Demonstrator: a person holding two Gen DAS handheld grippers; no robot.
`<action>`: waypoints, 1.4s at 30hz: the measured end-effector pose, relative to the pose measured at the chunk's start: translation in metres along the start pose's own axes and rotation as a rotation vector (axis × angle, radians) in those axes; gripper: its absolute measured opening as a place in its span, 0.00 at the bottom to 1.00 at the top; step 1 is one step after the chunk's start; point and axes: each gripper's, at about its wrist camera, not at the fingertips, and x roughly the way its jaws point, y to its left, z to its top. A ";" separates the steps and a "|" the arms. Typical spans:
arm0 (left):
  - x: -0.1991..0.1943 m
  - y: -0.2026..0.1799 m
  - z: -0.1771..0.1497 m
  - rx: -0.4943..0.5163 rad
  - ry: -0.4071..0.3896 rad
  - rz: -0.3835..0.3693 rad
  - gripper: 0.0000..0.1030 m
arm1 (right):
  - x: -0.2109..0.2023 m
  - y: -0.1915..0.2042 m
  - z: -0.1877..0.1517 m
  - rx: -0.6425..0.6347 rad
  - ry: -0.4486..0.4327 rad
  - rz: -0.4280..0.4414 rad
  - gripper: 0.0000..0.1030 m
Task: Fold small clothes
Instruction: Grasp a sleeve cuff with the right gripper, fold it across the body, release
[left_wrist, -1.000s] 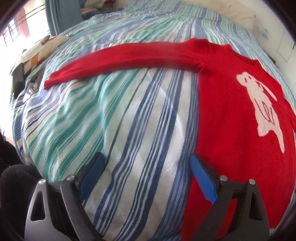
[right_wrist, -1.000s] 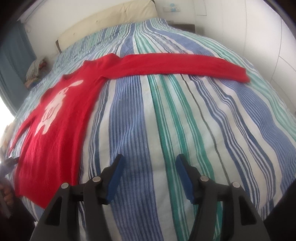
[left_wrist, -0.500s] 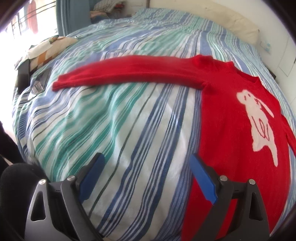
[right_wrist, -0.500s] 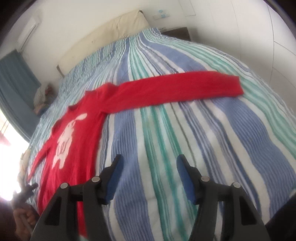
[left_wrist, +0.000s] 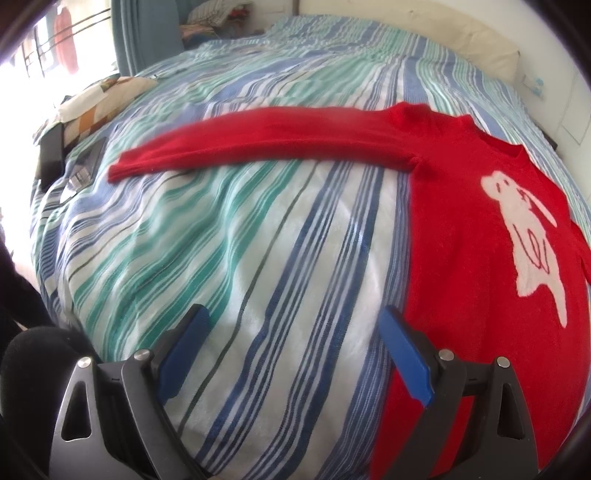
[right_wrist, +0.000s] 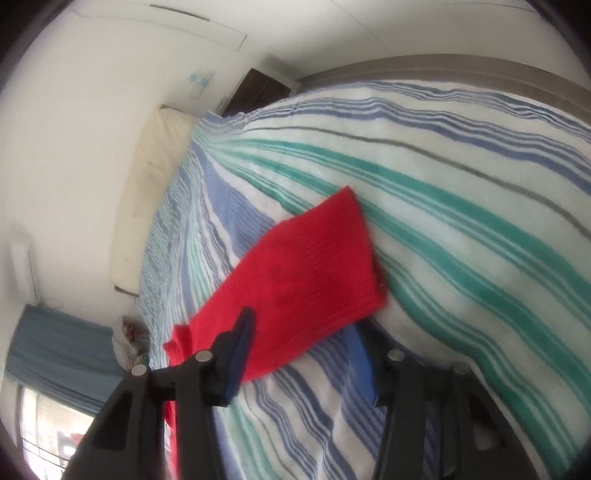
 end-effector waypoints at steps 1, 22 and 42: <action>0.000 -0.001 0.000 -0.001 0.001 0.000 0.91 | 0.001 -0.002 0.003 0.018 -0.016 0.006 0.47; -0.002 0.011 0.009 -0.095 0.016 -0.090 0.91 | 0.057 0.364 -0.127 -0.895 0.110 0.097 0.05; 0.000 0.006 0.006 -0.086 0.030 -0.089 0.91 | 0.187 0.293 -0.187 -0.648 0.660 0.140 0.63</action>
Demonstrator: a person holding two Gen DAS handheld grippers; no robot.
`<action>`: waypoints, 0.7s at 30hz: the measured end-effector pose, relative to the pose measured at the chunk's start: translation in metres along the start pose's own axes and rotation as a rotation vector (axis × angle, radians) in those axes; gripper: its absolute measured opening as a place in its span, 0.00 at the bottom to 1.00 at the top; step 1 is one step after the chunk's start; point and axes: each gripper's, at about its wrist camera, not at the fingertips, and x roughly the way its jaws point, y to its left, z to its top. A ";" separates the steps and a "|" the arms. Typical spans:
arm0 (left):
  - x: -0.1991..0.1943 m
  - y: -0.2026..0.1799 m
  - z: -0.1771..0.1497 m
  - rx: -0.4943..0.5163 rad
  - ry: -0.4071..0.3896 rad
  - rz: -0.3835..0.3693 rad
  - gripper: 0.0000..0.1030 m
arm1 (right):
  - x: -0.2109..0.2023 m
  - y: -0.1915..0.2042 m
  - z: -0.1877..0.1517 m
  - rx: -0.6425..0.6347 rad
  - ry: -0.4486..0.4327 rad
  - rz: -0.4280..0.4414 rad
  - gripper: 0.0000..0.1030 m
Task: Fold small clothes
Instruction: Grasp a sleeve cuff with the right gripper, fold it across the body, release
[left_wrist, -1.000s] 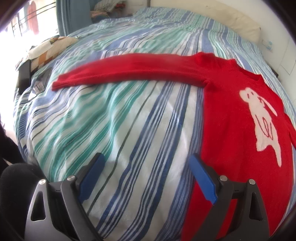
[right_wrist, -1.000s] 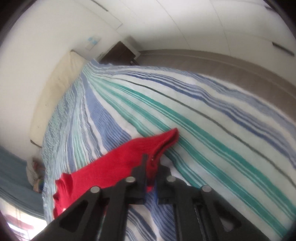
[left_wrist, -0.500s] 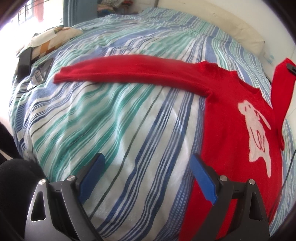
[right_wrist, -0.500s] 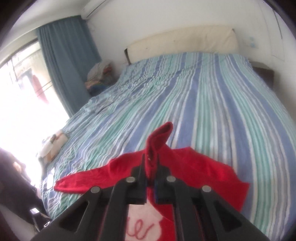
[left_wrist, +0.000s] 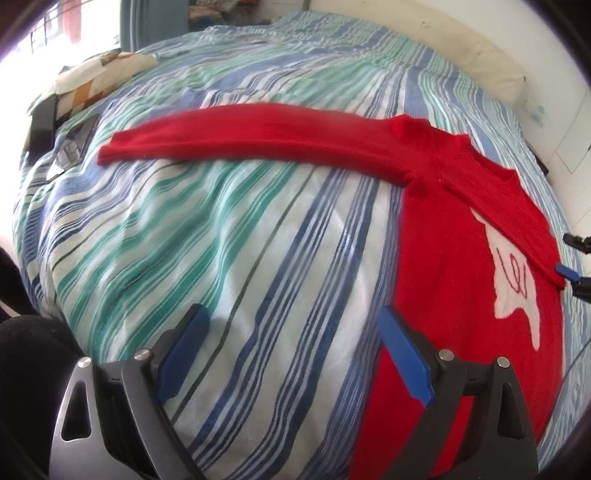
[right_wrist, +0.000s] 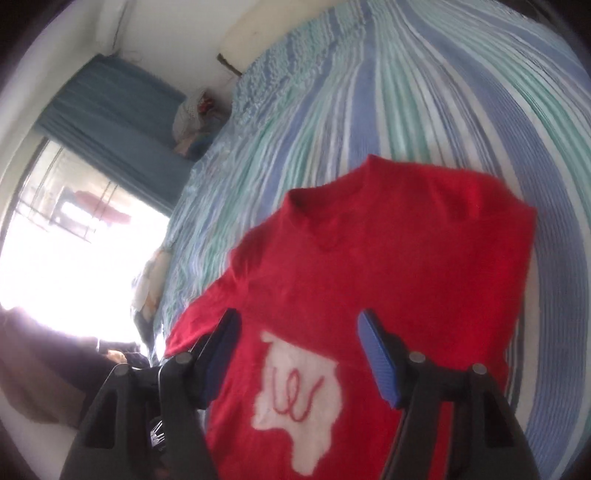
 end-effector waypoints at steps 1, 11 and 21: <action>0.000 -0.001 -0.001 0.009 -0.001 0.008 0.91 | 0.003 -0.026 -0.006 0.065 0.017 -0.064 0.63; 0.004 -0.005 -0.004 0.027 0.008 0.027 0.91 | -0.066 -0.037 -0.060 -0.109 -0.069 -0.140 0.50; 0.013 -0.006 -0.010 0.070 0.045 0.054 0.96 | -0.071 -0.044 -0.172 -0.211 0.016 -0.333 0.48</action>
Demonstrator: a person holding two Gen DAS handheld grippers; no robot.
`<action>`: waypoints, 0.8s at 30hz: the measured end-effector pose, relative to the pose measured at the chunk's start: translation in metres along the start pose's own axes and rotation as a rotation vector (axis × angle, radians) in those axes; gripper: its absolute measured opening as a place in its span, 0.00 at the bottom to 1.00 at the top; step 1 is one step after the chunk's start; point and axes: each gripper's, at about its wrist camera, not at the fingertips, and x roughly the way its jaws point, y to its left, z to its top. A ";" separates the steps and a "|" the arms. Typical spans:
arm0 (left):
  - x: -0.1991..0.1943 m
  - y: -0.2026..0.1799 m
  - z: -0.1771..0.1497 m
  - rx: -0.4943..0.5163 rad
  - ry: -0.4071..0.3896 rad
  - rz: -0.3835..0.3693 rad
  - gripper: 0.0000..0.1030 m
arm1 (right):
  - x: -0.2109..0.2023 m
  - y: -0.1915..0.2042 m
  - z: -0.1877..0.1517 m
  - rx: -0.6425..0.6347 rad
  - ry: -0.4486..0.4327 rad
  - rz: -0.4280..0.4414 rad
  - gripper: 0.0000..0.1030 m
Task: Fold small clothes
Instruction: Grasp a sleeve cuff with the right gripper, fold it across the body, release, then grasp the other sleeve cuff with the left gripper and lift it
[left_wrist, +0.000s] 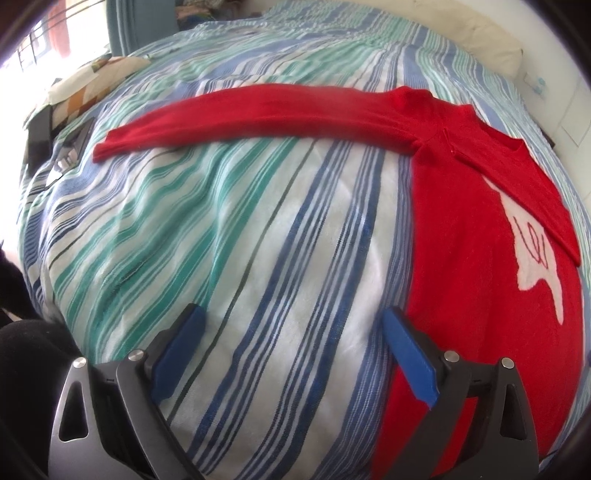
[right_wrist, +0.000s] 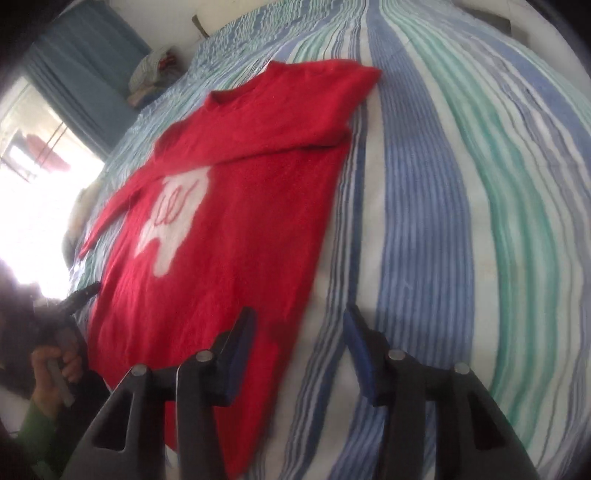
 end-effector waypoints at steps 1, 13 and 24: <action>0.001 -0.002 0.000 0.007 0.002 0.010 0.97 | -0.014 0.007 -0.006 -0.042 -0.023 -0.036 0.48; 0.009 -0.013 -0.009 0.128 0.016 0.077 1.00 | 0.013 0.088 -0.128 -0.326 0.187 -0.095 0.51; -0.004 -0.014 -0.008 0.155 0.066 0.041 0.99 | -0.042 0.077 -0.123 -0.108 -0.159 -0.096 0.64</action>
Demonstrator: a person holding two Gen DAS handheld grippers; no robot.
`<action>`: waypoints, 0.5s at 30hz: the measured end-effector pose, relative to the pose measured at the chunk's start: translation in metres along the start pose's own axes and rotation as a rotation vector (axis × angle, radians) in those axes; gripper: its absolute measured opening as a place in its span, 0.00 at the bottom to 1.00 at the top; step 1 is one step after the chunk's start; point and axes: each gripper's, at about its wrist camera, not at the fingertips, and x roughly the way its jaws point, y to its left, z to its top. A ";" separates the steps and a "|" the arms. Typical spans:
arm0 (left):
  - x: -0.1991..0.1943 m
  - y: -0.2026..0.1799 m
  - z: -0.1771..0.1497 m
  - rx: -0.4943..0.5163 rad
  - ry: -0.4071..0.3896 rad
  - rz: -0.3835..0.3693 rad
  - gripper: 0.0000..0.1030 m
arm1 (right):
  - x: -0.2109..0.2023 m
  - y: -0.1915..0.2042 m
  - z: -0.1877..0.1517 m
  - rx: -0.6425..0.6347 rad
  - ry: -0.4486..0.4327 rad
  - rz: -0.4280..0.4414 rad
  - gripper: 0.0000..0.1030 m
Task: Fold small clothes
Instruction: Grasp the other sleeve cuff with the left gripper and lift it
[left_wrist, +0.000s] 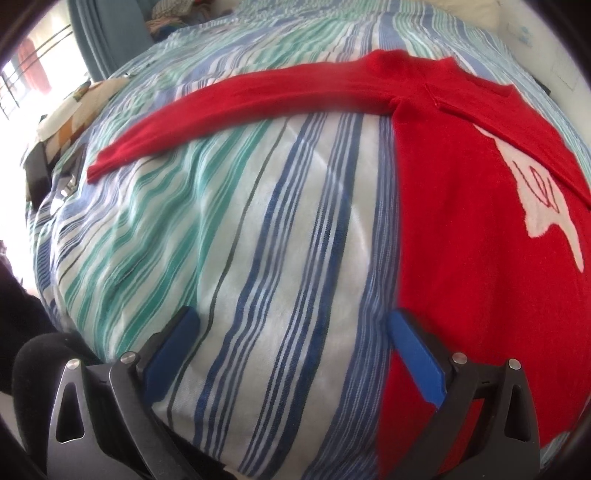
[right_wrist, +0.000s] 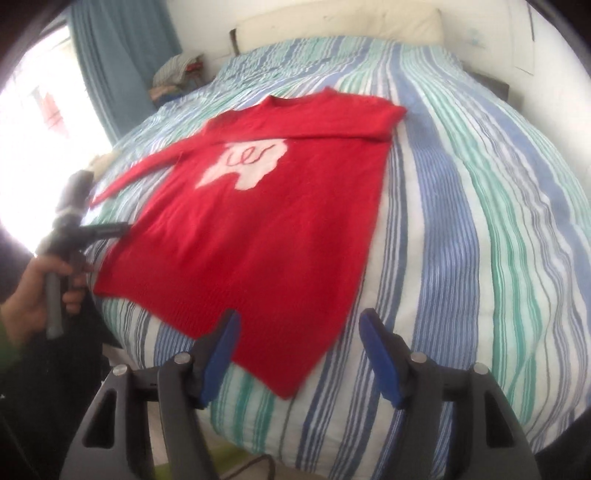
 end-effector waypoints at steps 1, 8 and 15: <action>-0.005 0.003 0.000 -0.006 0.010 -0.063 0.99 | 0.002 -0.003 -0.002 0.017 0.009 -0.001 0.64; -0.031 0.097 0.060 -0.255 -0.037 -0.338 0.99 | 0.002 0.004 0.005 0.008 -0.009 0.016 0.64; 0.050 0.238 0.089 -0.701 0.040 -0.245 0.97 | 0.009 0.015 0.004 -0.023 -0.007 0.034 0.64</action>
